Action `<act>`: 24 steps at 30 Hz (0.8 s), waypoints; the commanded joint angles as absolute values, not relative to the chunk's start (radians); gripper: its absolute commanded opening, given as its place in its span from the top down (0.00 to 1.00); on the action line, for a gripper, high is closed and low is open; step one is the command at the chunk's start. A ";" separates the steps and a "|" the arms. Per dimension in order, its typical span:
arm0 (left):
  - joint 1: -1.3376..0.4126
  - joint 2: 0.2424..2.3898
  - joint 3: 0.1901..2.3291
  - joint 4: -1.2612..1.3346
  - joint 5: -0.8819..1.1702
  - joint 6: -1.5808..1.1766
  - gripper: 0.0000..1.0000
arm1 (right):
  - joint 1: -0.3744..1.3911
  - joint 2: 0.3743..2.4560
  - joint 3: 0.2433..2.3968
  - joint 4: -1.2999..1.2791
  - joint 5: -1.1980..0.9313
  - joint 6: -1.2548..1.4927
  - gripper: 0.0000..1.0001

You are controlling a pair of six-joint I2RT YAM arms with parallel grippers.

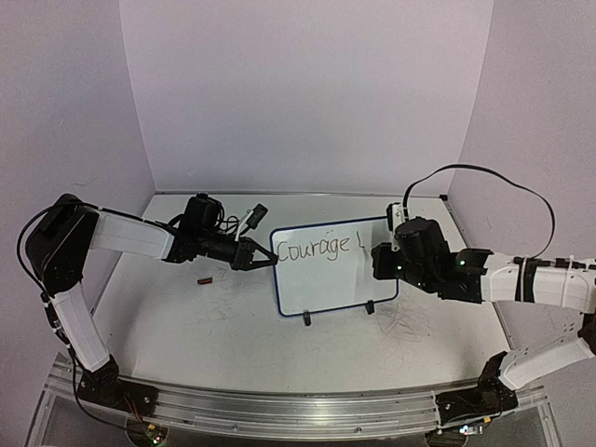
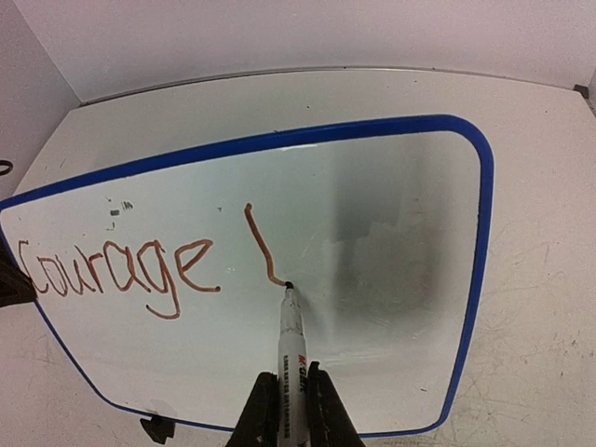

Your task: Write a sentence on the whiteboard

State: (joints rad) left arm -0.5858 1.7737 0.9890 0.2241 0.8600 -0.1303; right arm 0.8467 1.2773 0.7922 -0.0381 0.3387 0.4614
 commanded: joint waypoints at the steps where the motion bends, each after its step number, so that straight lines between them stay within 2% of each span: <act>1: -0.597 1.756 0.999 0.143 0.845 -0.106 1.00 | 0.843 1.229 0.787 -0.023 0.352 0.442 1.00; 7: -0.598 1.754 0.999 0.141 0.845 -0.105 1.00 | 0.842 1.208 0.776 0.062 0.271 0.391 1.00; 24: -0.598 1.752 1.001 0.138 0.846 -0.102 1.00 | 0.842 1.296 0.847 0.080 0.317 0.387 1.00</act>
State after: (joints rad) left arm -0.5861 1.7735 0.9890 0.2237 0.8599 -0.1291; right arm 0.8467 1.2868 0.8033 0.0447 0.2974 0.3979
